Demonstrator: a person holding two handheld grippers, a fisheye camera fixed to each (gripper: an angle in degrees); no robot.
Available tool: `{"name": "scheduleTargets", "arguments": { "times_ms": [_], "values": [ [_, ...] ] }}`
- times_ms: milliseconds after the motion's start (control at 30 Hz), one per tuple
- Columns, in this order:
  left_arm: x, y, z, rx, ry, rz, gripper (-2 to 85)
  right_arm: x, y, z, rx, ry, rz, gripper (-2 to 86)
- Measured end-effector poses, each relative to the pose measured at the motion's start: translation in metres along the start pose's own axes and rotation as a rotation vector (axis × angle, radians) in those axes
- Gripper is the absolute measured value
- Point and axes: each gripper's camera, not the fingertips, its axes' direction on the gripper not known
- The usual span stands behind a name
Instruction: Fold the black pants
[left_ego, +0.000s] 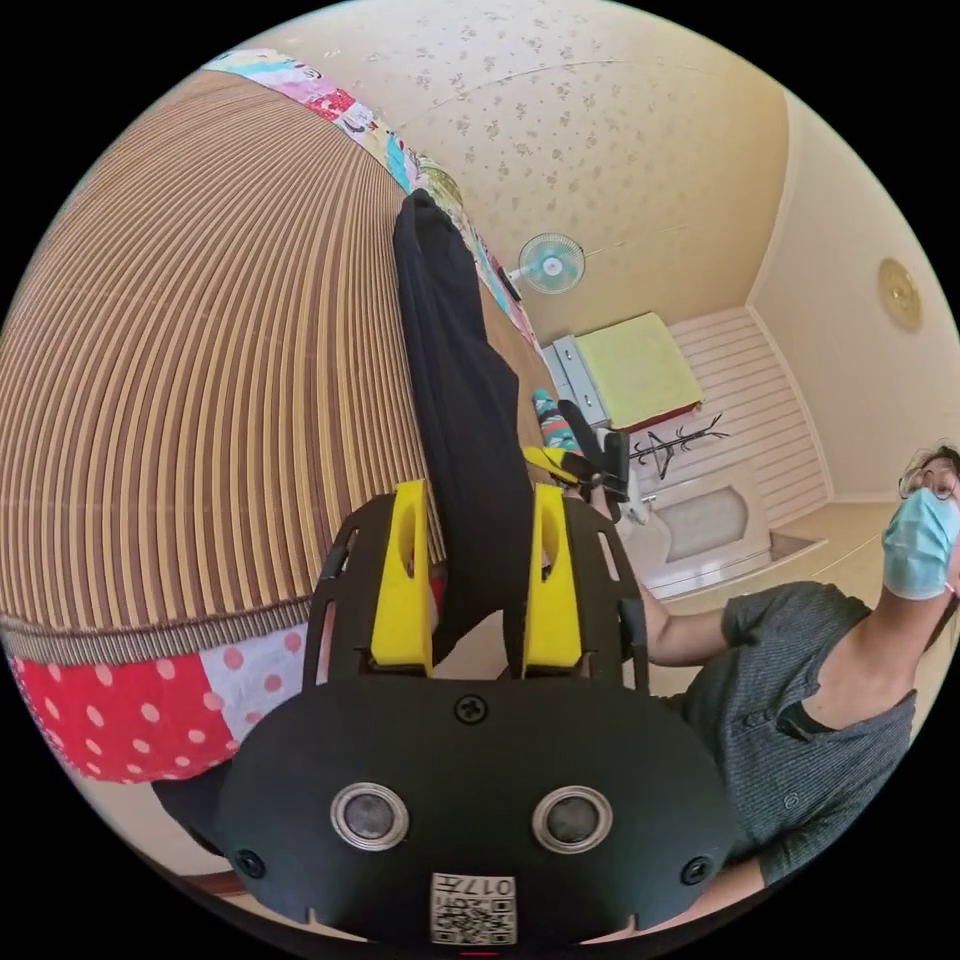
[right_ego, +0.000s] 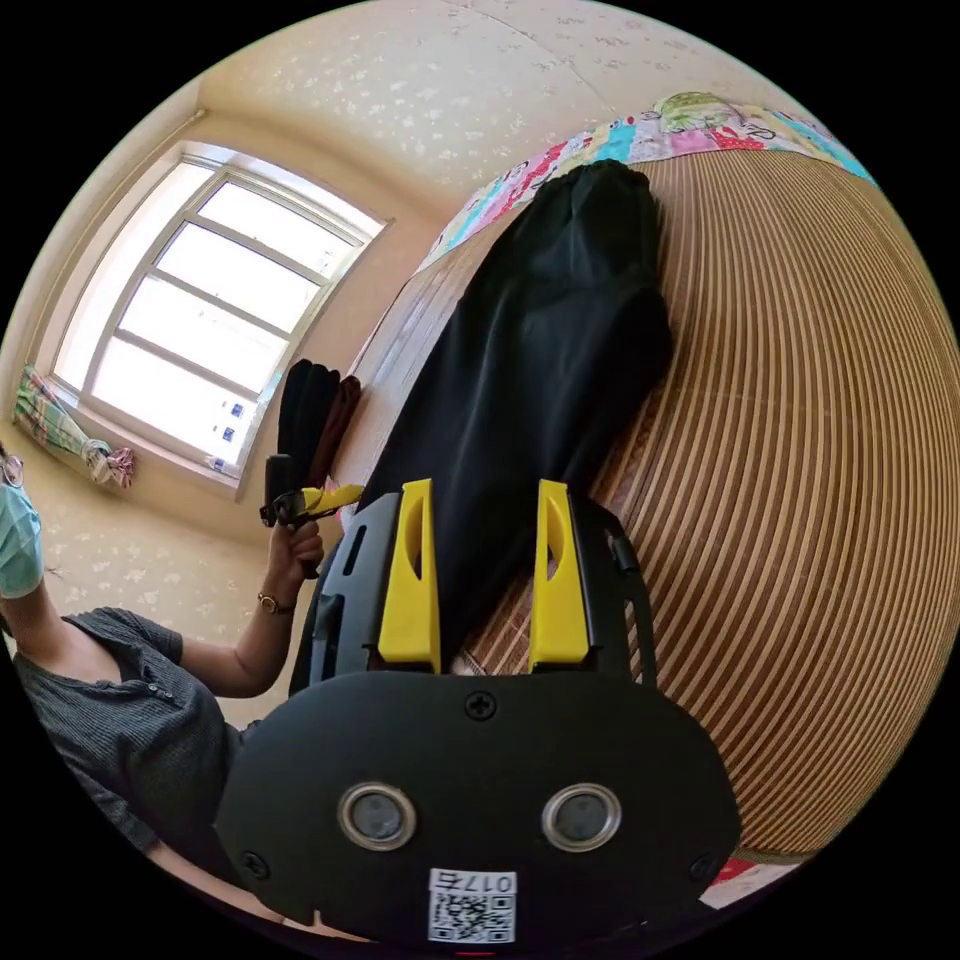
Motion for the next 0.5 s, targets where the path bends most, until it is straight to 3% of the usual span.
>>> {"name": "scheduleTargets", "arguments": {
  "times_ms": [200,267,367,500],
  "values": [
    [0.024,-0.018,0.041,-0.083,-0.118,-0.003,10.6,-0.007,0.051,0.007,0.046,-0.059,0.065,12.5],
    [0.027,-0.003,0.044,-0.053,-0.084,-0.025,9.9,-0.009,0.057,0.010,0.096,-0.113,0.084,12.5],
    [0.015,0.018,0.044,-0.008,-0.020,-0.112,5.9,-0.005,0.049,0.013,-0.006,-0.057,0.119,7.4],
    [0.024,0.024,0.041,-0.037,0.072,-0.068,4.3,0.013,0.056,-0.021,0.039,-0.150,0.104,3.6]
  ]
}}
